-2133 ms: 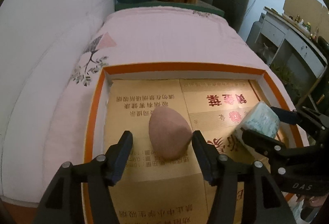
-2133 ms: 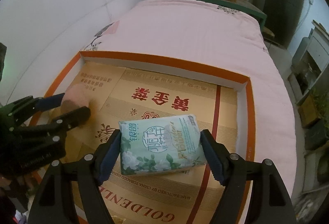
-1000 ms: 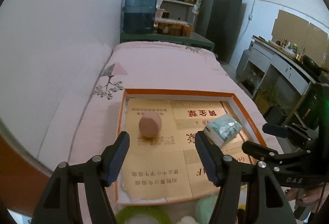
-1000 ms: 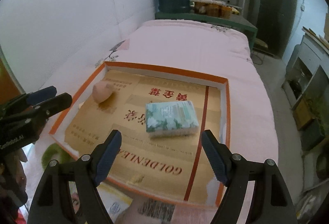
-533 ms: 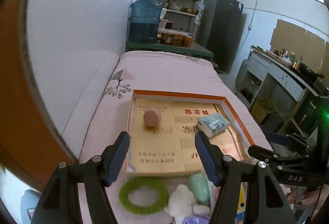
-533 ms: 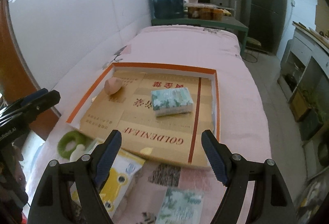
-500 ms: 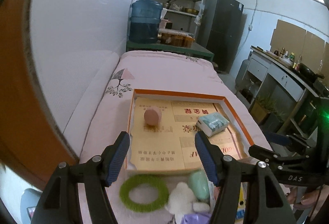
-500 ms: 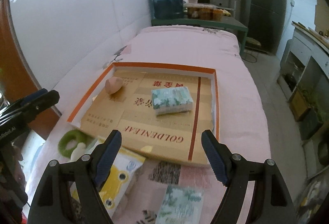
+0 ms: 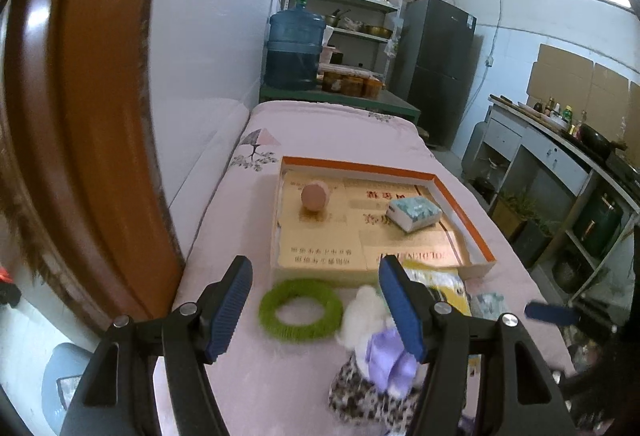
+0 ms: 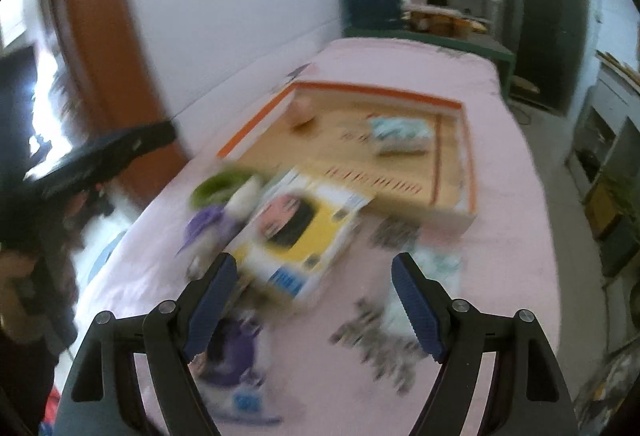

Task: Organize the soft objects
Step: 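Withdraw both open grippers from the box back toward the remaining items, then grasp the leopard-print scarf with the left gripper while the right gripper grasps the purple wipes bag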

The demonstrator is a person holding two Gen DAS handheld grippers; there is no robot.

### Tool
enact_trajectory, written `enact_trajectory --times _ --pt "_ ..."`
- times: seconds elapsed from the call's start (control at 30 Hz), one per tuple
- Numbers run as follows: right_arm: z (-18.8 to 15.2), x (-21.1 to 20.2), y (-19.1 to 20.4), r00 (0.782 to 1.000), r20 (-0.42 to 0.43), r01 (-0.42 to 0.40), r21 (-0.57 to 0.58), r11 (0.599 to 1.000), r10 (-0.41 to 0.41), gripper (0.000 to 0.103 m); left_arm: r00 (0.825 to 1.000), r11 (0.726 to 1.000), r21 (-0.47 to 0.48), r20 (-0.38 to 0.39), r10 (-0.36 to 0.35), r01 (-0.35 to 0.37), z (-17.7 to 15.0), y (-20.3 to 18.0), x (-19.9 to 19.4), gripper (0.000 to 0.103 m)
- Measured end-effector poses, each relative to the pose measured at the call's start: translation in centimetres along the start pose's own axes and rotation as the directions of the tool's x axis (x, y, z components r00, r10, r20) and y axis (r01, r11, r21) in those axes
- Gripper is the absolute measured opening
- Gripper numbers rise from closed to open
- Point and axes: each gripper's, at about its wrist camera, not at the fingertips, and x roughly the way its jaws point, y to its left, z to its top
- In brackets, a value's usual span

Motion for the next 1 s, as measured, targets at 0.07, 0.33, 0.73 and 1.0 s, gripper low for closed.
enact_trajectory --times 0.07,0.33,0.73,1.0 --pt "-1.5 -0.2 1.4 0.999 -0.021 -0.028 -0.020 0.999 0.028 0.081 1.000 1.000 -0.003 -0.001 -0.006 0.006 -0.6 0.3 -0.5 0.065" --pt "-5.1 0.9 4.4 0.990 -0.091 -0.107 -0.023 0.994 0.104 0.081 0.999 0.999 -0.011 -0.006 -0.053 0.053 -3.2 1.0 -2.0 0.065" --pt "-6.3 4.1 6.4 0.985 -0.156 -0.086 -0.077 0.993 0.073 0.081 0.988 0.990 0.009 -0.069 -0.138 0.139 -6.3 0.7 -1.5 0.065" --pt "-7.1 5.6 6.8 0.983 -0.181 -0.043 -0.115 0.992 0.022 0.056 0.969 0.980 0.023 -0.150 -0.195 0.200 -7.7 -0.3 0.5 0.065"
